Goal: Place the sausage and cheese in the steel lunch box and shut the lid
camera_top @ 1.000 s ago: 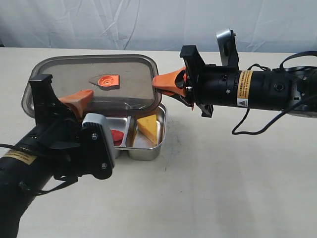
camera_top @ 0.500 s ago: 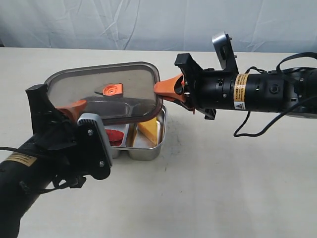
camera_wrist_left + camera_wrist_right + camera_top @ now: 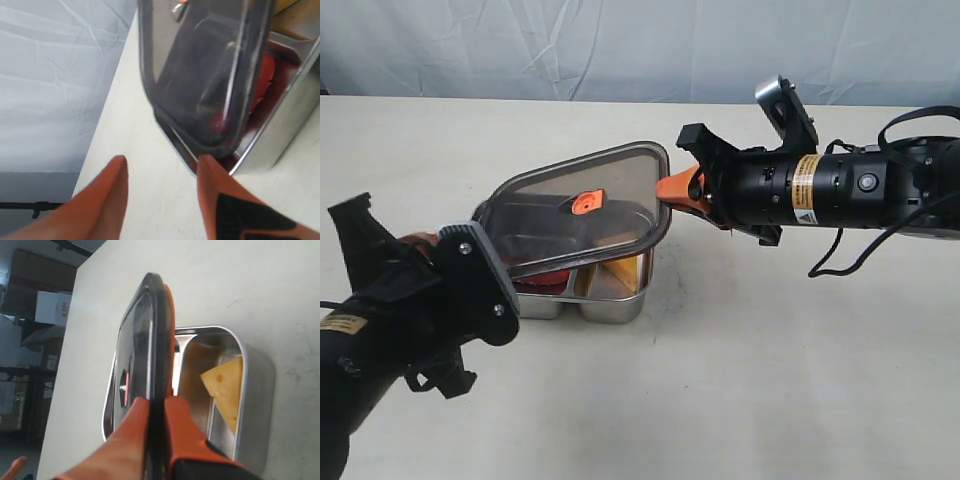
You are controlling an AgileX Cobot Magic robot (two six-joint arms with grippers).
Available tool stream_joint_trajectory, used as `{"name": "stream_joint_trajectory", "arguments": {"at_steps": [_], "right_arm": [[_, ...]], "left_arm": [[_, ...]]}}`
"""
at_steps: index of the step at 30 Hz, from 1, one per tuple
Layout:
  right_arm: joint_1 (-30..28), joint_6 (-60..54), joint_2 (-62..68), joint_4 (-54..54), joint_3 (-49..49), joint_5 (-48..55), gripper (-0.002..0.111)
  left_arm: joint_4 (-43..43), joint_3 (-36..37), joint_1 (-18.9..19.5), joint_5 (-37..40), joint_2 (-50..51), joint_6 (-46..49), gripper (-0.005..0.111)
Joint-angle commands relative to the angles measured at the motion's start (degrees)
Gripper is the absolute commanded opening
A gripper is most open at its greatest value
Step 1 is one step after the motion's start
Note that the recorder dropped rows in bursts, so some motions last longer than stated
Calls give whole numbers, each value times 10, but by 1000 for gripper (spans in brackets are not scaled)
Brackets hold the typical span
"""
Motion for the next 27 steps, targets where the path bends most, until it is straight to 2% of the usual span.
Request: {"name": "stream_joint_trajectory", "arguments": {"at_steps": [1, 5, 7, 14, 20, 27], "right_arm": [[23, -7, 1, 24, -3, 57, -1], [37, -45, 1, 67, -3, 65, -1], [38, -45, 1, 84, -3, 61, -1], [42, -45, 1, 72, -3, 77, -1], [66, -43, 1, 61, -3, 136, -1], [84, -43, 1, 61, -3, 190, -1]], "left_arm": [[-17, -3, -3, -61, -45, -10, 43], [-42, -3, -3, -125, -99, -50, 43], [-56, -3, -3, -134, -123, -52, 43], [-71, -3, -3, -116, -178, -68, 42], [-71, -3, -3, -66, -179, -68, 42], [-71, -3, -3, -63, -179, -68, 42]]}}
